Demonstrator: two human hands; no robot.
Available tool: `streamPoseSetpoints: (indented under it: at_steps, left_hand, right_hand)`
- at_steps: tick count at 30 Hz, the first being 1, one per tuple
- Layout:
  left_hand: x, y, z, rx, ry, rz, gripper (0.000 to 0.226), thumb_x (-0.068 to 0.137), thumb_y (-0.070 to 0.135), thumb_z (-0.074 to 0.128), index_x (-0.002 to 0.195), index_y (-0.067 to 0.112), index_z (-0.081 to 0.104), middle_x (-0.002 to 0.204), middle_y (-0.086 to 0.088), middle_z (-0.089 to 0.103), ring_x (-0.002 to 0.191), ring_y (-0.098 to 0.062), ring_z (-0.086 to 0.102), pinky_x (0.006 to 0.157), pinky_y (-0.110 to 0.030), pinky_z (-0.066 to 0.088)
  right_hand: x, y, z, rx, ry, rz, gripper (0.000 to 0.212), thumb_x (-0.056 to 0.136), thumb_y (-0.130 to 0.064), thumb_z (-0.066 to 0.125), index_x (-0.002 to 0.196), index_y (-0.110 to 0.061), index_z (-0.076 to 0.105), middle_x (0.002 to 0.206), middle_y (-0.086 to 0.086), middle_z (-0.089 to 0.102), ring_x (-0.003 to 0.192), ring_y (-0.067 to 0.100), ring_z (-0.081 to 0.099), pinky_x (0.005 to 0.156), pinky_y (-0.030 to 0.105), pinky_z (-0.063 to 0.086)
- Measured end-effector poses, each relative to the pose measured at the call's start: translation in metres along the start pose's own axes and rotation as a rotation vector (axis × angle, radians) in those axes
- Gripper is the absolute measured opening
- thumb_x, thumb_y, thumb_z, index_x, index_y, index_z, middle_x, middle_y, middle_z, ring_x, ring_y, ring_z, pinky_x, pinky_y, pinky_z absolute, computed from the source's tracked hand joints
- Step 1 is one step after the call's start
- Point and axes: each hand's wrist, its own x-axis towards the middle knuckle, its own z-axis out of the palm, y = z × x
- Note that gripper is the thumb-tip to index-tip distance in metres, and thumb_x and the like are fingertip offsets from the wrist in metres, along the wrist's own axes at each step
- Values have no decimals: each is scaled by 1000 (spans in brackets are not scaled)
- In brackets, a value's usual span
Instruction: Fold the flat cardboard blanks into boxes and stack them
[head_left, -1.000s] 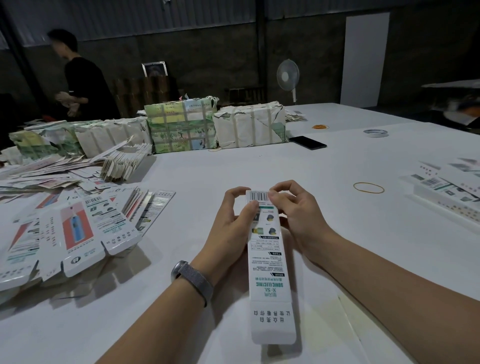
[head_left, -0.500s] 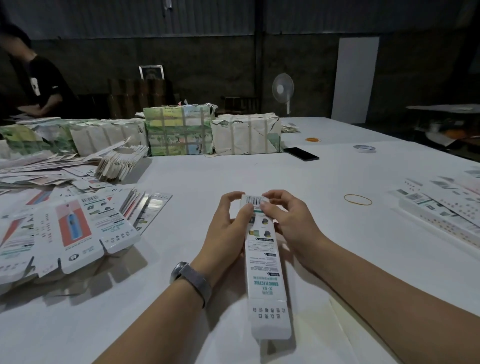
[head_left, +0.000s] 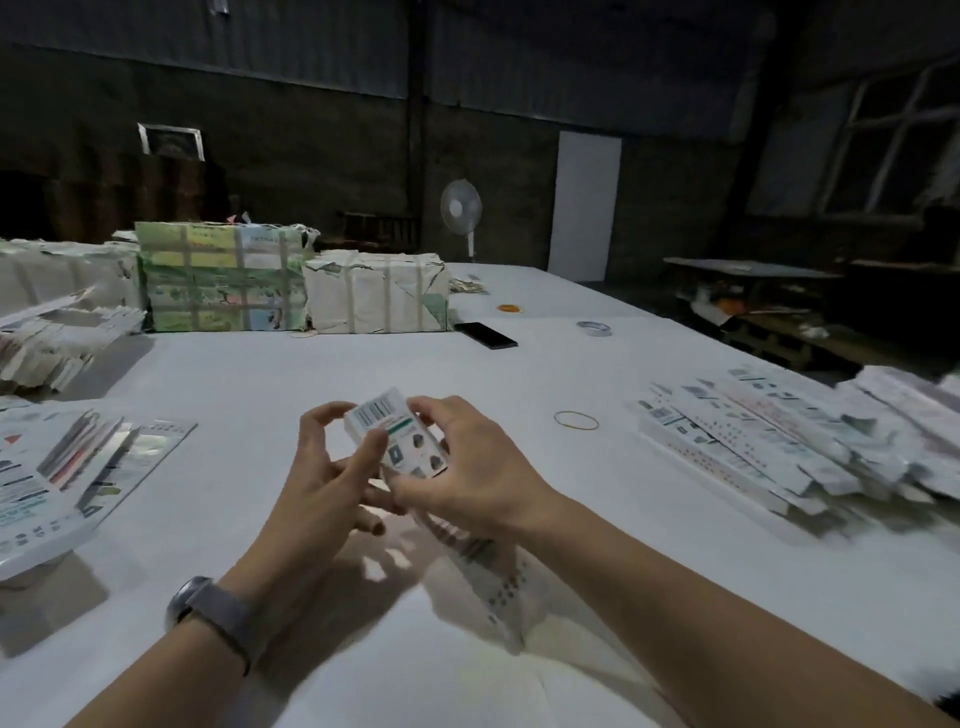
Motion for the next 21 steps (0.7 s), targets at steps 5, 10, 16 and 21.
streamPoseSetpoints:
  at_steps: [5, 10, 16, 21]
  left_hand:
    - [-5, 3, 10, 65, -122, 17, 32, 83, 56, 54, 109, 70, 44, 100, 1, 77, 80, -27, 75, 56, -33, 58]
    - [-9, 2, 5, 144, -95, 4, 29, 80, 55, 55, 109, 59, 54, 89, -4, 75, 73, -25, 72, 58, -43, 51]
    - [-9, -8, 4, 223, -124, -20, 19, 99, 35, 56, 111, 47, 64, 80, -5, 71, 67, -25, 67, 44, -30, 41]
    - [-11, -8, 6, 262, -131, -18, 20, 101, 27, 56, 105, 43, 68, 77, -7, 70, 66, -21, 66, 44, -29, 44]
  right_hand:
    - [-25, 21, -45, -125, 126, 93, 79, 74, -44, 73, 144, -29, 41, 122, -5, 57, 101, 15, 59, 86, 39, 57]
    - [-34, 67, -133, -516, 182, 322, 50, 69, -53, 59, 113, -30, 56, 103, -6, 53, 94, 18, 52, 76, 34, 44]
    - [-46, 154, -220, -845, 191, 633, 26, 83, -45, 58, 75, -26, 42, 89, -4, 48, 93, 25, 54, 64, 31, 38]
    - [-41, 176, -205, -1164, 123, 624, 35, 92, -35, 50, 127, -29, 56, 135, 2, 50, 123, 28, 42, 97, 44, 35]
